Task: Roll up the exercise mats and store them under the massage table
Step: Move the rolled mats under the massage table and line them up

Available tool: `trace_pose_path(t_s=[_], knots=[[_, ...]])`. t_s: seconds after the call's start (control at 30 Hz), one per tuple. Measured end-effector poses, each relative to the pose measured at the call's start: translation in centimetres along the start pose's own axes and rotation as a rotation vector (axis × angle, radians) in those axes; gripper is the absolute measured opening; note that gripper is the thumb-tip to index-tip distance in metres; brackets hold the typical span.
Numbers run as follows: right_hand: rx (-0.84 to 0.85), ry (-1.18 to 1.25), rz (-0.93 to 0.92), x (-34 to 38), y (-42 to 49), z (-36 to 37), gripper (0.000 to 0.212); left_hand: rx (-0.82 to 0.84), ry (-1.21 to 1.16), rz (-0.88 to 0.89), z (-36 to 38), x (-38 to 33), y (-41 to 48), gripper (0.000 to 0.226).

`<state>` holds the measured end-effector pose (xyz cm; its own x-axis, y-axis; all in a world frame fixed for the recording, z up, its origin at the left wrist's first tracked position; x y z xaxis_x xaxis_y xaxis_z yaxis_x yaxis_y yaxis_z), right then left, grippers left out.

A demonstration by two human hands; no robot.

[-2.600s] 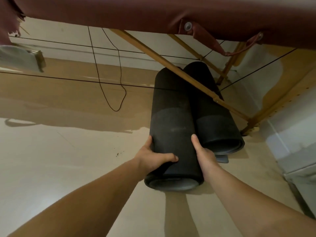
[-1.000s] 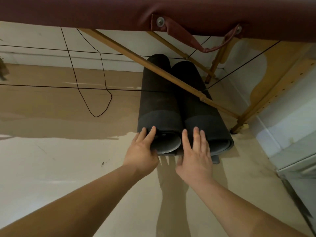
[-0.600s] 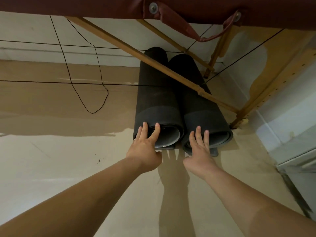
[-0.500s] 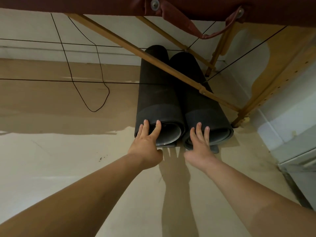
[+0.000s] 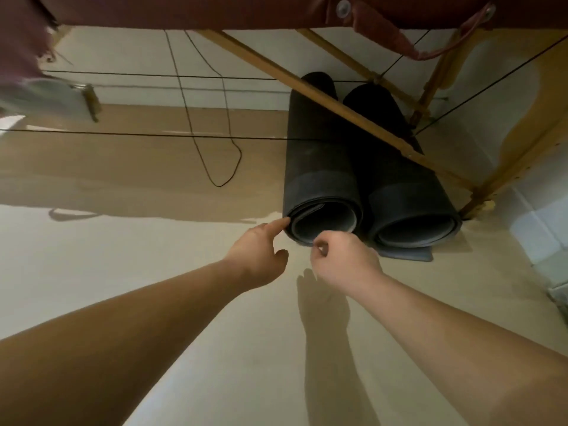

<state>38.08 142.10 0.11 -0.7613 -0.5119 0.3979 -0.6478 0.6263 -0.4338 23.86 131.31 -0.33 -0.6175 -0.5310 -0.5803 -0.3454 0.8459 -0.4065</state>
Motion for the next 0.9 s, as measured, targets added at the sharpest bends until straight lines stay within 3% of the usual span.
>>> trace_pose_path(t_s=[0.1,0.27,0.5,0.67,0.77,0.9], knots=[[0.109,0.148,-0.111,5.7,0.8,2.6,0.029,-0.041,-0.041,-0.111,-3.6,2.9,-3.6,0.064],[0.289,0.287,-0.292,15.5,0.4,8.4,0.020,-0.125,-0.219,-0.314,-5.7,10.1,-14.7,0.059],[0.675,0.219,-0.503,28.2,-6.9,15.7,0.023,-0.351,-0.425,-0.725,-3.0,16.9,-32.8,0.058],[0.888,0.087,-0.644,33.2,-14.6,20.9,0.024,-0.427,-0.517,-0.835,-0.5,18.9,-40.1,0.062],[0.949,0.031,-0.705,35.3,-18.2,25.3,0.019,-0.486,-0.570,-0.846,1.1,21.7,-43.4,0.064],[0.947,-0.038,-0.736,39.1,-22.1,29.4,0.033,-0.655,-0.635,-0.939,1.5,25.7,-49.8,0.064]])
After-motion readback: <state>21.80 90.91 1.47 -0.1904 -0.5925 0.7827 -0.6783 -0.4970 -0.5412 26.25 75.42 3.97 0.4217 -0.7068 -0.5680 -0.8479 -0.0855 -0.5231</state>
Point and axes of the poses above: each hand's wrist, its own y-axis towards the middle knuckle, its own z-axis out of the palm, x = y × z, the point moved 1 cm from there along y, towards the middle knuckle, and after that the axes turned 14 degrees about x, right-handed, at the moved point
